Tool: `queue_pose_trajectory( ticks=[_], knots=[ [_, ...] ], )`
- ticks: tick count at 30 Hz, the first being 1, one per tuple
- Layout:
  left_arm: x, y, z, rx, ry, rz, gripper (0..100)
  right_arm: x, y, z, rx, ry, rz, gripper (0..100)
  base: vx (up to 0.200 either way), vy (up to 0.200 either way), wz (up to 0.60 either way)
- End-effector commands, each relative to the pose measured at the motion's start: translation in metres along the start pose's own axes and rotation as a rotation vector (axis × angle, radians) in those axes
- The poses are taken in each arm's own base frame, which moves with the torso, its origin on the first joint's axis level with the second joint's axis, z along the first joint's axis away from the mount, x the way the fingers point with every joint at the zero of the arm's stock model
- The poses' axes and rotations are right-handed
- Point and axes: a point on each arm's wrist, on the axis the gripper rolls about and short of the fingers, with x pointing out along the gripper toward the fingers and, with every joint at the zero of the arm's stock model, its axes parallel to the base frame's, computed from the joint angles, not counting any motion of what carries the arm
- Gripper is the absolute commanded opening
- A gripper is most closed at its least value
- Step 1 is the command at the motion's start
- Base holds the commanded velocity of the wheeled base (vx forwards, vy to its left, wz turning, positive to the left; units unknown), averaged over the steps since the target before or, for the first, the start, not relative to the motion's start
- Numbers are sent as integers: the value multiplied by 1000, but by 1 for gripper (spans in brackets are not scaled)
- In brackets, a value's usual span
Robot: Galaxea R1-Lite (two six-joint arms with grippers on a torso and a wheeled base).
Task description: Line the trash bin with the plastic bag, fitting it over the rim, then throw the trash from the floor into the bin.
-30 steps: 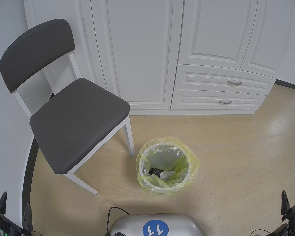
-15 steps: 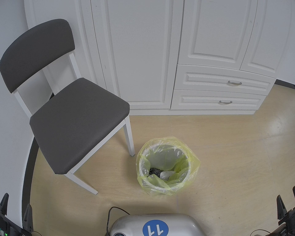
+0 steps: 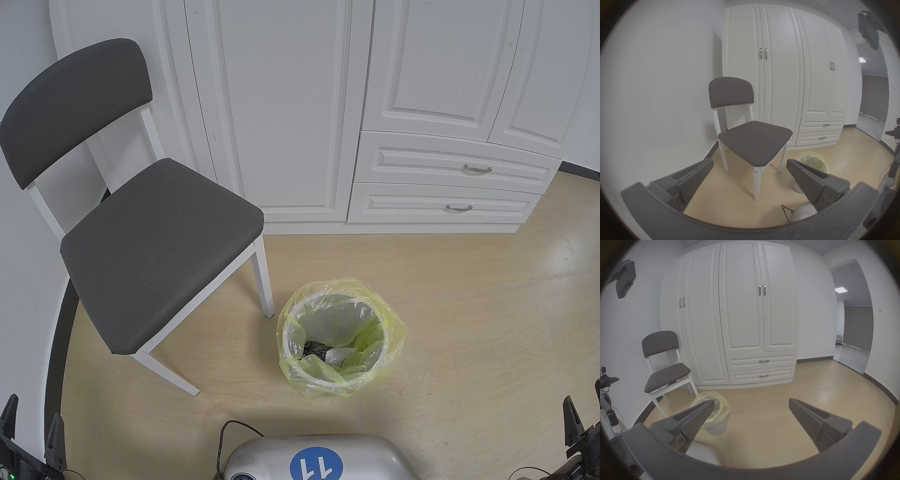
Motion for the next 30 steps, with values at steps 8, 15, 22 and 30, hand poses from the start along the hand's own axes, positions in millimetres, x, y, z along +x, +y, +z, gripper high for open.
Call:
queue_pose_trajectory(
  ticks=[8,15,22,30],
  knots=[
    [0,-2,-9,16,54,-76,100,0,0,-5,2,2,1,100,0,0,0],
    [0,-2,-10,19,53,-73,100,0,0,-6,-30,9,11,100,0,0,0],
    [0,-2,-9,15,47,-73,100,0,1,-10,-59,49,58,100,0,0,0],
    [0,-2,-9,15,45,-68,100,0,1,-10,-44,50,56,100,0,0,0]
  ],
)
